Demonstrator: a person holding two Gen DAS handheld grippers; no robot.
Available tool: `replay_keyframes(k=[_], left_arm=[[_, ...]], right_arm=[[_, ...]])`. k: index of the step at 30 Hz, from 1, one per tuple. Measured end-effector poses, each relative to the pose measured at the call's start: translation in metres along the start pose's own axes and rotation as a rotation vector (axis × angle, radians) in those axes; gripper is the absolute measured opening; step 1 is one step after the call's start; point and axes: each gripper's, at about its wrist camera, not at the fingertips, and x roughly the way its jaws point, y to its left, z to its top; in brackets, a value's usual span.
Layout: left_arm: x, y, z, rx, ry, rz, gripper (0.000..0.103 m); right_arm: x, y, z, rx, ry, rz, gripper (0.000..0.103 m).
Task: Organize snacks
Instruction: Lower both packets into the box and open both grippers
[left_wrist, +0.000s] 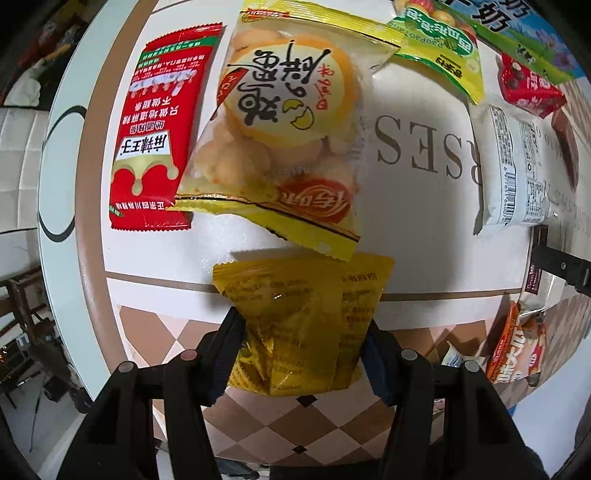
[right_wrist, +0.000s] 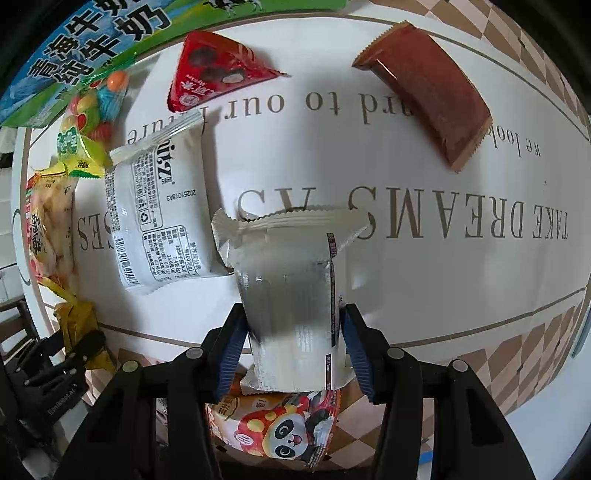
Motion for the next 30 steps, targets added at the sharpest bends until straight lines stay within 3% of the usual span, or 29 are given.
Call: replay_keyframes(k=[3, 6, 11, 16, 21, 25, 30], left_arm=[[0.000, 0.000, -0.005, -0.007, 0.000, -0.005, 0.056], [-0.003, -0.002, -0.003, -0.006, -0.008, 0.010, 0.046], [-0.025, -0.012, -0.010, -0.009, -0.022, -0.020, 0.043], [-0.068, -0.011, -0.022, -0.014, -0.055, -0.091, 0.043], [-0.142, -0.017, -0.017, 0.016, -0.164, -0.179, 0.043], [-0.196, -0.021, 0.028, 0.051, -0.262, -0.227, 0.043], [-0.256, -0.021, 0.103, 0.069, -0.372, -0.246, 0.043]], right_arm=[[0.006, -0.004, -0.002, -0.004, 0.012, -0.008, 0.066], [0.002, 0.002, -0.008, -0.032, -0.007, -0.061, 0.063], [-0.009, 0.012, -0.030, -0.027, -0.045, -0.041, 0.061], [-0.064, 0.017, -0.051, -0.041, -0.094, 0.033, 0.060], [-0.130, 0.023, -0.061, -0.067, -0.158, 0.129, 0.060], [-0.191, 0.020, -0.044, -0.082, -0.227, 0.207, 0.061], [-0.259, 0.036, 0.004, -0.104, -0.329, 0.263, 0.061]])
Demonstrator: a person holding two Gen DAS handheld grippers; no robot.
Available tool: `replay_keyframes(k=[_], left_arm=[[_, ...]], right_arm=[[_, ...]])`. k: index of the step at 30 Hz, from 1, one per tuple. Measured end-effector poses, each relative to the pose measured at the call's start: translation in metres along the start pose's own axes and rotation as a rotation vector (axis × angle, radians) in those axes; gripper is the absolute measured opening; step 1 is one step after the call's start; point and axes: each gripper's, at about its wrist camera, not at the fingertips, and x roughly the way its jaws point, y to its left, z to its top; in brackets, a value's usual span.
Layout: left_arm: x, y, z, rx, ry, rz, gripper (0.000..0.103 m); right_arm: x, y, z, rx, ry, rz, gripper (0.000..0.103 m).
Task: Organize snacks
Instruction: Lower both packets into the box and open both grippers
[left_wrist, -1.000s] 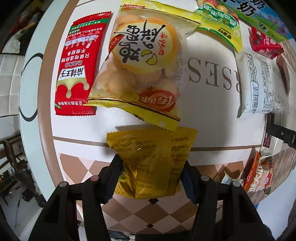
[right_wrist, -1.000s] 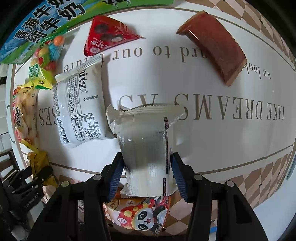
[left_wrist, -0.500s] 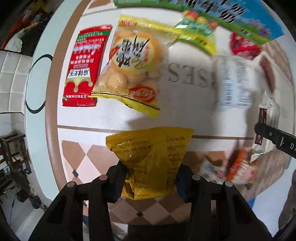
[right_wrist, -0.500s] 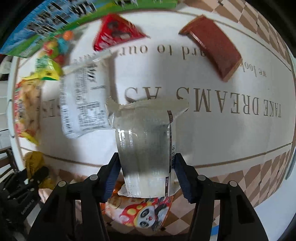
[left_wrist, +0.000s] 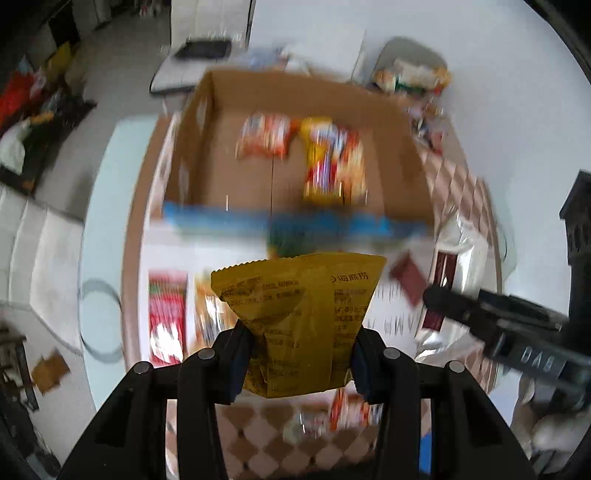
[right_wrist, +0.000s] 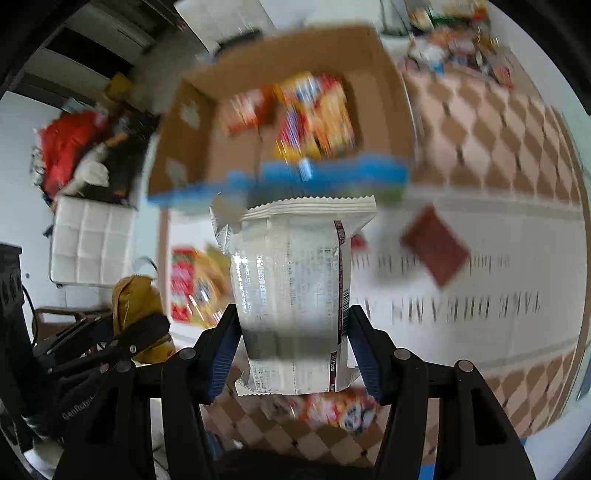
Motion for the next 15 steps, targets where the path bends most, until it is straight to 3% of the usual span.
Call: replay_keyframes(k=[4, 7, 11, 15], left_arm=[[0.003, 0.003, 0.066, -0.011, 0.014, -0.001, 0.043], [0.026, 0.018, 0.107, -0.044, 0.080, 0.000, 0.043], [0.065, 0.032, 0.142, -0.052, 0.197, 0.023, 0.043], [0.105, 0.046, 0.157, -0.078, 0.329, 0.011, 0.043]], right_arm=[[-0.008, 0.021, 0.056, -0.005, -0.040, 0.022, 0.061], [0.021, 0.034, 0.101, 0.015, -0.020, 0.056, 0.061], [0.067, 0.052, 0.145, 0.034, 0.024, 0.049, 0.061], [0.118, 0.056, 0.171, 0.061, 0.089, 0.040, 0.061]])
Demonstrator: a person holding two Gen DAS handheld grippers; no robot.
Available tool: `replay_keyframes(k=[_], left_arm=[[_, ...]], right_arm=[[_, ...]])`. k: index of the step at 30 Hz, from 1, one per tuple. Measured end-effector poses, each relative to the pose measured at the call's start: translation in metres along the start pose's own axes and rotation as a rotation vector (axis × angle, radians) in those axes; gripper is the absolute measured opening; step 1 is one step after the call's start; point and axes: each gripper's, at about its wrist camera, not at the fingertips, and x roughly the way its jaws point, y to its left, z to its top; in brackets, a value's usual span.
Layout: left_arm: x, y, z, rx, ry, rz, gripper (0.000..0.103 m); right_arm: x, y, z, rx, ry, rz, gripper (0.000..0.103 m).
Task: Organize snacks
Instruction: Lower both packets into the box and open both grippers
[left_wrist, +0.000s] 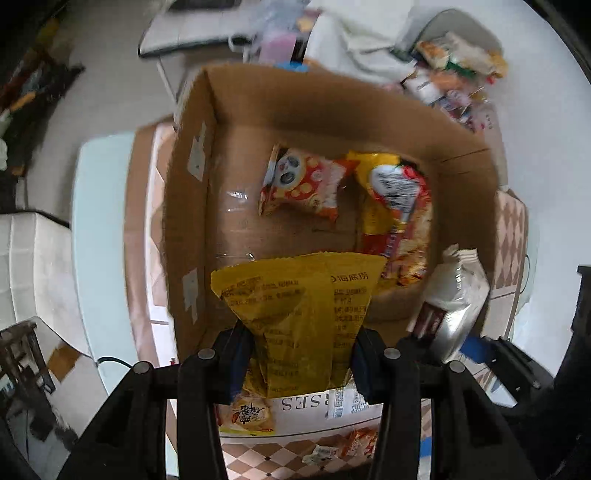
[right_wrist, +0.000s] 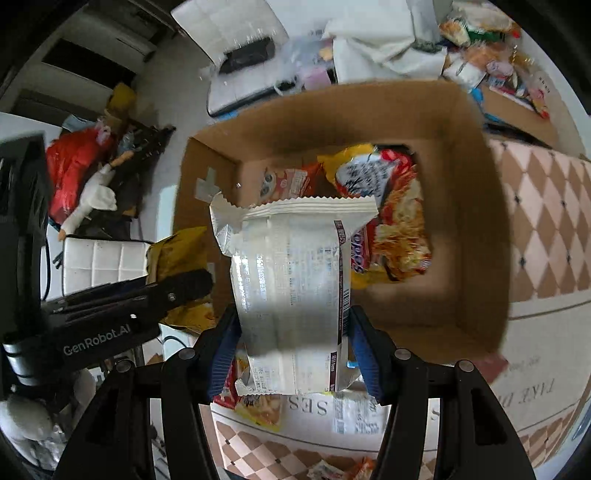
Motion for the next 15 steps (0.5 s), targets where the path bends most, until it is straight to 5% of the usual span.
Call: replay_keyframes(k=[15], left_arm=[[0.068, 0.020, 0.010, -0.049, 0.216, -0.030, 0.048]], right_arm=[[0.097, -0.006, 0.021, 0.016, 0.135, -0.035, 0.064]])
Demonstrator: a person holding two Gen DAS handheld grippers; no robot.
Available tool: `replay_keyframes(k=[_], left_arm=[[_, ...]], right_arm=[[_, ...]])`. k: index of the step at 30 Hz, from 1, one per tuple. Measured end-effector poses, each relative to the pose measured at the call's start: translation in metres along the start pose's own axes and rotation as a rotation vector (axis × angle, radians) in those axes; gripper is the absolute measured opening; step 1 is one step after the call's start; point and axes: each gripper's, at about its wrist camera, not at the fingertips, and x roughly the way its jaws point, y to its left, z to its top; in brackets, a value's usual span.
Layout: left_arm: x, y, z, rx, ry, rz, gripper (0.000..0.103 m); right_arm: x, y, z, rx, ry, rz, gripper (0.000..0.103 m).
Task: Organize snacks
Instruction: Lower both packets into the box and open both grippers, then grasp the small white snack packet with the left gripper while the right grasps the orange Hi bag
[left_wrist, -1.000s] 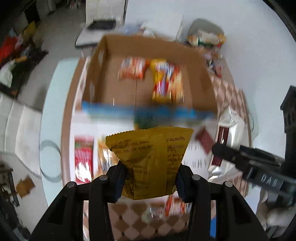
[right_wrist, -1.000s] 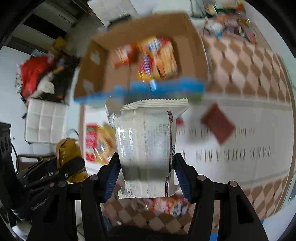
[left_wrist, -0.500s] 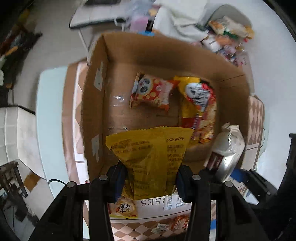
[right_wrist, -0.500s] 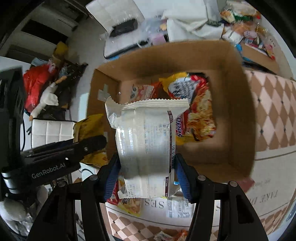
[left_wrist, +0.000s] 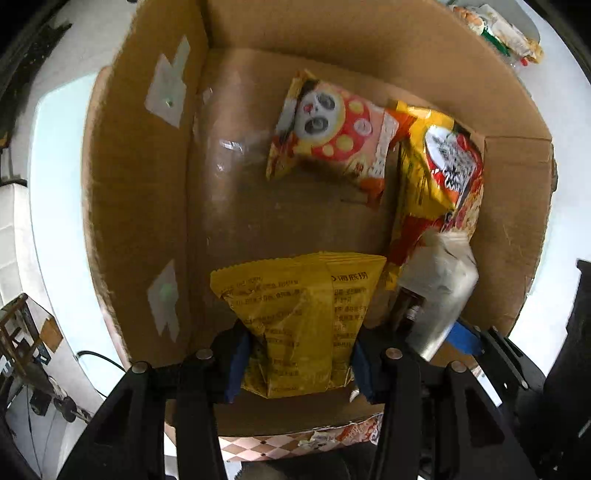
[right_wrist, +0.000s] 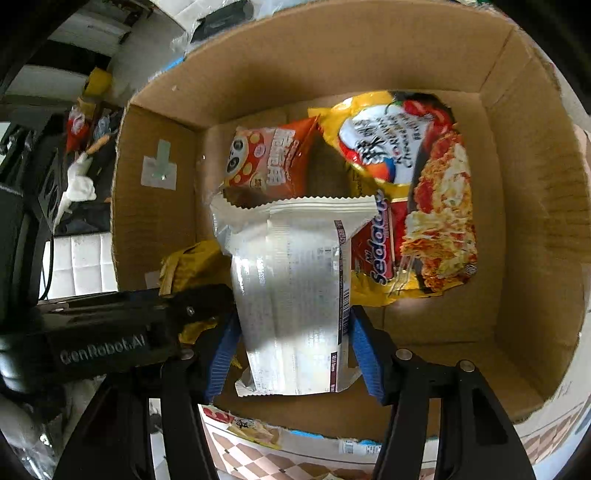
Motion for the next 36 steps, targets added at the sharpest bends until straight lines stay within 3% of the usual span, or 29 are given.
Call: replay_keyframes(k=[2, 4, 7, 15, 17, 20, 22, 25, 36], left_arm=[[0.001, -0.002, -0.003, 0.010, -0.008, 0.028, 0.050], [-0.002, -0.004, -0.007, 0.027, -0.031, 0.052, 0.065], [-0.009, -0.009, -0.014, 0.048, -0.059, 0.064, 0.078], [-0.032, -0.017, -0.056, 0.079, -0.176, 0.045, 0.079], [-0.036, -0.017, -0.074, 0.087, -0.219, 0.022, 0.079], [-0.041, -0.027, -0.107, 0.126, -0.323, 0.058, 0.079], [-0.050, -0.030, -0.112, 0.148, -0.389, 0.097, 0.079], [-0.059, -0.036, -0.128, 0.157, -0.441, 0.097, 0.079], [-0.089, -0.046, -0.200, 0.157, -0.657, 0.138, 0.079]], right_arm=[[0.012, -0.001, 0.002, -0.002, 0.039, -0.018, 0.078], [0.016, -0.001, 0.002, -0.005, 0.041, -0.046, 0.092], [0.018, -0.006, 0.001, 0.004, 0.042, -0.055, 0.092], [-0.003, -0.014, -0.014, -0.012, -0.032, -0.120, 0.094], [-0.016, -0.018, -0.025, -0.022, -0.083, -0.168, 0.094], [-0.034, -0.024, -0.040, -0.028, -0.163, -0.216, 0.094], [-0.046, -0.026, -0.051, -0.034, -0.199, -0.232, 0.094], [-0.064, -0.025, -0.073, -0.048, -0.266, -0.258, 0.094], [-0.139, -0.016, -0.147, -0.102, -0.468, -0.282, 0.094]])
